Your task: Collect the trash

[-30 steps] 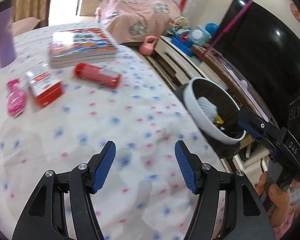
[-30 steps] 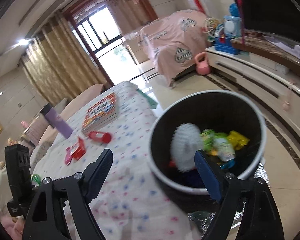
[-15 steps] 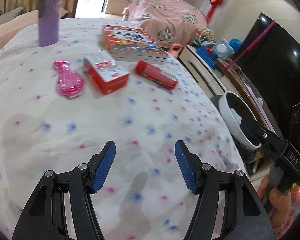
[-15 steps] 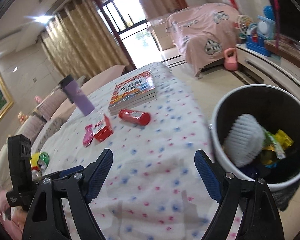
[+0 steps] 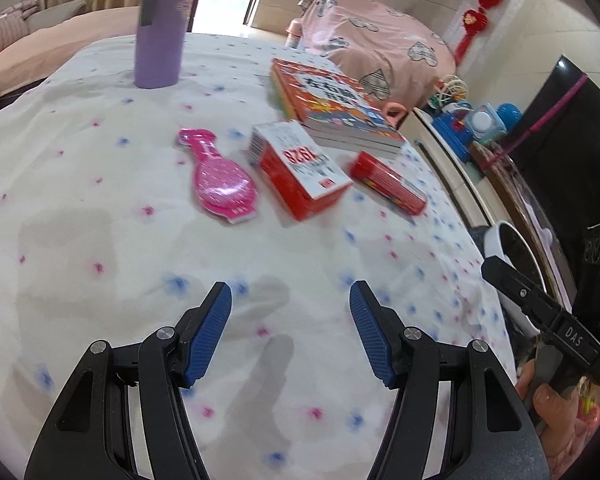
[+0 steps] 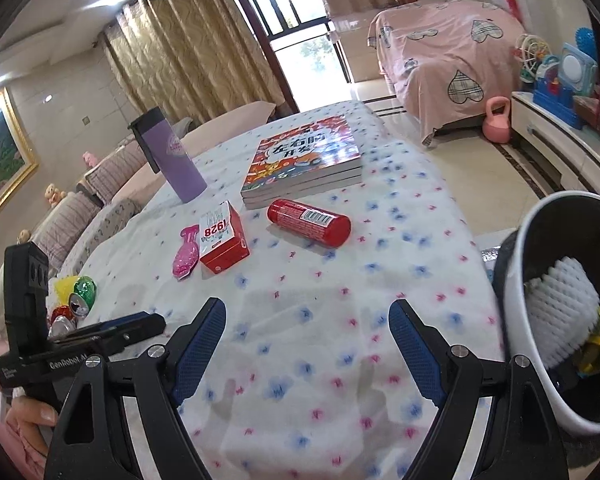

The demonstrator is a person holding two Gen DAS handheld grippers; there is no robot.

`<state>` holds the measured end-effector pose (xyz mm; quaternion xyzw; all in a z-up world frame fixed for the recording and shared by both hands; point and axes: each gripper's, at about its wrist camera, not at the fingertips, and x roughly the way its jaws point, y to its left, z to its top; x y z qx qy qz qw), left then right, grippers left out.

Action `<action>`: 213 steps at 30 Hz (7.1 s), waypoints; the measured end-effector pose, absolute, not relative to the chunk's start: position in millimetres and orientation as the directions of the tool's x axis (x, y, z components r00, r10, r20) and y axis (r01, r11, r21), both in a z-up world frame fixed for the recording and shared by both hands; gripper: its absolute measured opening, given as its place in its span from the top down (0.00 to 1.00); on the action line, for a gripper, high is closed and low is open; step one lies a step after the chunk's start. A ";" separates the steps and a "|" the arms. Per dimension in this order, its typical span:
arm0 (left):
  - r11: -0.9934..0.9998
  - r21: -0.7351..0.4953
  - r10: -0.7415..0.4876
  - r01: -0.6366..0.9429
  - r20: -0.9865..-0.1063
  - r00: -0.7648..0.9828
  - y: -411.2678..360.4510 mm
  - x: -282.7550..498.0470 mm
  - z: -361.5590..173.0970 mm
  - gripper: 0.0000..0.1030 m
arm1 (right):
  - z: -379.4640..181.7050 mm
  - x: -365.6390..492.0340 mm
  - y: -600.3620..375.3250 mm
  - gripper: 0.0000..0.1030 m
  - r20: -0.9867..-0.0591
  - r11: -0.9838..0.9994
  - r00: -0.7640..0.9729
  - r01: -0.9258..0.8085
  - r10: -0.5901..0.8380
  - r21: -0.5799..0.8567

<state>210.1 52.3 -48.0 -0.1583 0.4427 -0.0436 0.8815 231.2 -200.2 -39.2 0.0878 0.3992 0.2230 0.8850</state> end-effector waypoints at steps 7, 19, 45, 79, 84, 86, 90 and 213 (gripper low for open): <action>0.947 -0.309 -0.196 -0.090 -0.776 0.599 61.2 232.2 -46.7 0.39 | -47.2 257.4 -187.7 0.17 -0.689 0.885 0.559 -0.348 0.461 0.309; 0.959 -0.257 -0.132 -0.122 -0.782 0.609 67.6 270.5 -42.4 0.31 | -57.2 311.9 -168.9 0.17 -0.728 0.887 0.531 -0.394 0.434 0.241; 0.974 -0.223 -0.163 -0.027 -0.783 0.600 56.3 234.2 -58.9 0.56 | -72.7 299.3 -170.4 0.66 -0.769 0.890 0.469 -0.353 0.435 0.288; 0.876 -0.263 -0.463 0.404 -0.692 0.553 -126.6 188.7 2.7 0.56 | -11.1 154.1 -334.8 0.67 -0.621 0.909 0.707 -0.075 0.339 0.410; 0.857 -0.250 -0.484 0.451 -0.690 0.538 -153.2 192.0 9.6 0.56 | -9.1 150.1 -363.7 0.67 -0.614 0.910 0.732 -0.021 0.297 0.415; 0.851 -0.244 -0.490 0.465 -0.688 0.536 -162.6 192.8 12.8 0.56 | -8.4 150.3 -373.2 0.67 -0.611 0.909 0.739 -0.002 0.282 0.417; 0.836 -0.237 -0.505 0.494 -0.683 0.528 -181.6 196.8 18.5 0.56 | -8.2 150.0 -390.4 0.67 -0.608 0.907 0.750 0.023 0.263 0.421; 0.932 -0.215 -0.363 0.293 -0.556 0.748 -65.0 75.5 23.9 0.16 | 19.6 44.9 -311.8 0.01 -0.495 0.945 0.863 0.073 0.100 0.318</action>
